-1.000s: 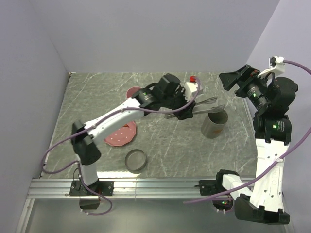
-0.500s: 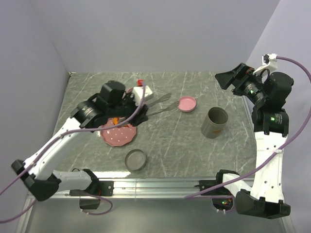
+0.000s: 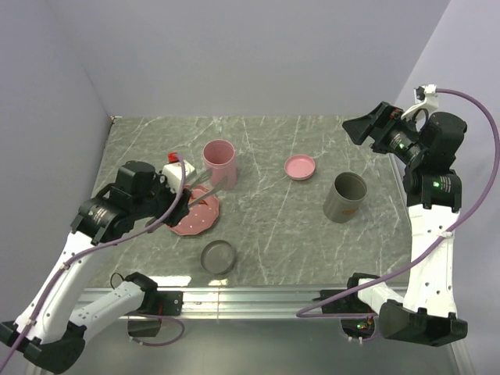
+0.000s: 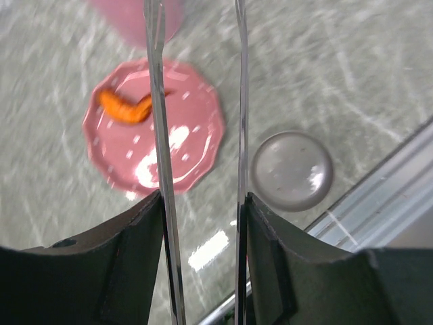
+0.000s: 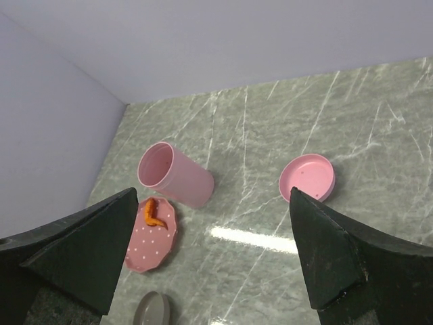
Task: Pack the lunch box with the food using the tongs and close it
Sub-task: Pick up the food using the clamp
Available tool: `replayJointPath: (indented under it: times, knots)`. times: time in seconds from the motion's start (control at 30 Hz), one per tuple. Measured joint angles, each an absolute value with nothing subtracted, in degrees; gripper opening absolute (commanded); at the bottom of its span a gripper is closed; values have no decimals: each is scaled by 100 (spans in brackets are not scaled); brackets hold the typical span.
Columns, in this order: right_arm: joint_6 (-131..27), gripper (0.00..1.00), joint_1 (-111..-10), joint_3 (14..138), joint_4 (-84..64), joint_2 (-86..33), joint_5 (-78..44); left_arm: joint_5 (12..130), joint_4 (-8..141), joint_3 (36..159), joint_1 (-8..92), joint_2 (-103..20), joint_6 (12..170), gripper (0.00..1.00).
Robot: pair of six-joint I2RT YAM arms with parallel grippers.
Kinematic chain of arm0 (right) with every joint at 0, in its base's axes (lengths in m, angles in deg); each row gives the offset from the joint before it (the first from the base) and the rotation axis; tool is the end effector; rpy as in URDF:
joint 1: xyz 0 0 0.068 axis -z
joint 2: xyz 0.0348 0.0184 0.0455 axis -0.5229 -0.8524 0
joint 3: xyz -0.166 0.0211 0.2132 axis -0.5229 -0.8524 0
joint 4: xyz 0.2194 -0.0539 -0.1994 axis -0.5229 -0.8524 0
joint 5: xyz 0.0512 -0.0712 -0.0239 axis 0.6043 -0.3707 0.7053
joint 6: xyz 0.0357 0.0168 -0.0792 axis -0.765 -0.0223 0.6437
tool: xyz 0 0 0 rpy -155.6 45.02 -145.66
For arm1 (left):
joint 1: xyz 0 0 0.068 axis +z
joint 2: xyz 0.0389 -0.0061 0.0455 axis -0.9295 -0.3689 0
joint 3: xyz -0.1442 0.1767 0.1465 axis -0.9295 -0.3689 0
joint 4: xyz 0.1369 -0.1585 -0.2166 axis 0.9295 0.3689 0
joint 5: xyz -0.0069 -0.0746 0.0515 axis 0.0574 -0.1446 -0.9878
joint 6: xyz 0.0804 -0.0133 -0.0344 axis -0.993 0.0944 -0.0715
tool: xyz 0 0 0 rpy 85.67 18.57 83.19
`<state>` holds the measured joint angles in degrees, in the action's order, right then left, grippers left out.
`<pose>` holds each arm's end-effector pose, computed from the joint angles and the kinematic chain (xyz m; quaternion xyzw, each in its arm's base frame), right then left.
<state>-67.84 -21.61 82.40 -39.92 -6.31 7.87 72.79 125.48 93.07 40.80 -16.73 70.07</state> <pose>0.2788 -0.0057 0.4812 0.0288 0.7516 0.2811 0.5961 0.1946 -0.1173 0.3597 0.3207 0.8454 -0.1458 0.4014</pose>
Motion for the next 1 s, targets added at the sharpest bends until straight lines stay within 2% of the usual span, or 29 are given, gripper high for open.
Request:
replayJointPath:
  times: [0.3, 0.63, 1.0]
  knots:
    - [-6674, 100, -2161, 8240, -4038, -688, 807, 6606, 12841, 9130, 4640, -1856, 7173, 52]
    - [-6567, 100, -2161, 8243, -4081, -824, 897, 6385, 13315, 9146, 5136, -3074, 7302, 52]
    - [-6449, 100, -2161, 8245, -4127, -830, 934, 6322, 13436, 9810, 5501, -3869, 7318, 52]
